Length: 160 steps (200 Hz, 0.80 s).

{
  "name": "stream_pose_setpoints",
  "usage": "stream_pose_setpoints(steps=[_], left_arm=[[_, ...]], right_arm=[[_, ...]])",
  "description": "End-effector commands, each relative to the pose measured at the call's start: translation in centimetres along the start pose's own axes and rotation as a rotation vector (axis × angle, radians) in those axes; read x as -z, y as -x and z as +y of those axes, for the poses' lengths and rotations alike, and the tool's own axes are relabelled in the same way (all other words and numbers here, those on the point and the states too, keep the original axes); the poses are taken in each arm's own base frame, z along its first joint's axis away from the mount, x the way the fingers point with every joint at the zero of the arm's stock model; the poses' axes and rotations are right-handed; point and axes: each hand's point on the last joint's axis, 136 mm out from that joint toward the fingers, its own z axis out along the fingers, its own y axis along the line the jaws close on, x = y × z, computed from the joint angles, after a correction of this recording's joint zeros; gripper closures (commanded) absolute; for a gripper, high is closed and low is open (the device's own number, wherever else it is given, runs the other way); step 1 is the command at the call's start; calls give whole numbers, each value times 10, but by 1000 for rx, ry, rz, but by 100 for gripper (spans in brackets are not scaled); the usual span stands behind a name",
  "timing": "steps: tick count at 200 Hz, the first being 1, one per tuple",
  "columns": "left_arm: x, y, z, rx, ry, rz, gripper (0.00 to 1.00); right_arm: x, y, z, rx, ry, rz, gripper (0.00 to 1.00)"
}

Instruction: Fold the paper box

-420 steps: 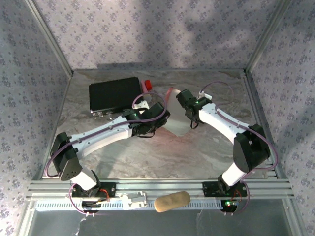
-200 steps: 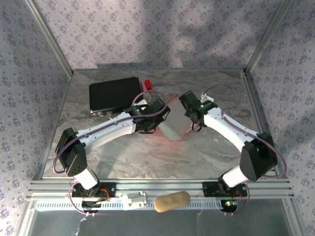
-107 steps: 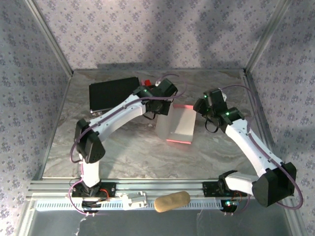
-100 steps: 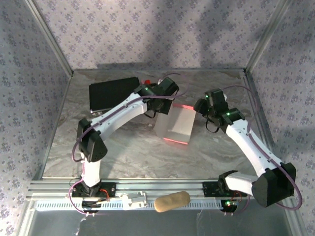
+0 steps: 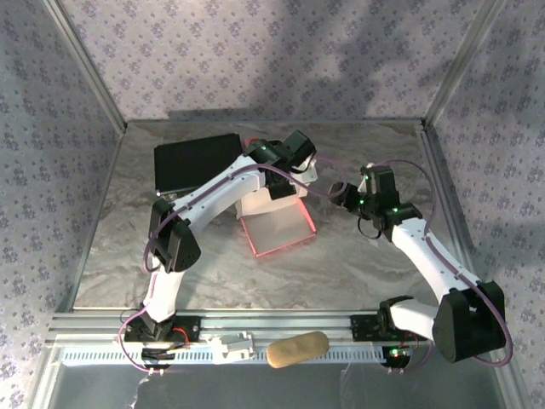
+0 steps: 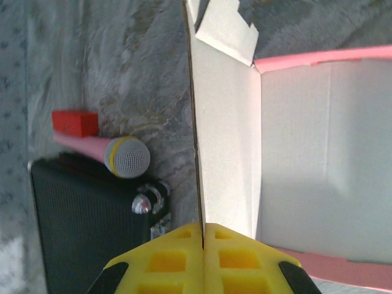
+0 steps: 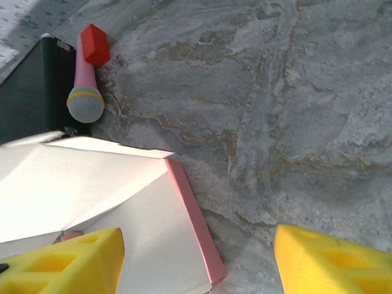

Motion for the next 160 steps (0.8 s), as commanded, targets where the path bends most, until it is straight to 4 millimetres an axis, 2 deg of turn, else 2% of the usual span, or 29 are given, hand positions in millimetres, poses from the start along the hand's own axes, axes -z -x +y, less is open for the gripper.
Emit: stream_pose_setpoints(steps=[1,16,42,65,78,88,98,119,121,127,139,160], left_arm=[[15,17,13,-178,30,-122,100],[7,19,17,-204,42,-124,100],[7,21,30,-137,94,-137,75],[33,29,47,19,150,-225,62],[48,24,59,146,174,-253,57],[58,11,70,273,183,-251,53],[62,-11,78,409,158,-223,50],[57,-62,72,683,-44,-163,47],[50,-68,67,702,-70,-143,47],[47,-80,64,762,-115,-139,46],[38,-94,52,842,-216,-155,43],[20,-116,46,913,-234,-172,43]], right_arm=[[-7,3,5,63,36,-1,34],[-11,2,8,97,52,7,34],[-14,1,11,168,52,7,34],[-15,5,12,233,34,6,34],[-17,7,14,277,28,12,34],[-18,10,17,309,22,16,34],[-20,13,19,339,18,26,34],[-28,20,22,393,7,51,33],[-29,20,23,398,8,53,33],[-32,22,25,412,10,59,33],[-39,23,30,442,34,74,33],[-51,21,36,503,66,110,35]])
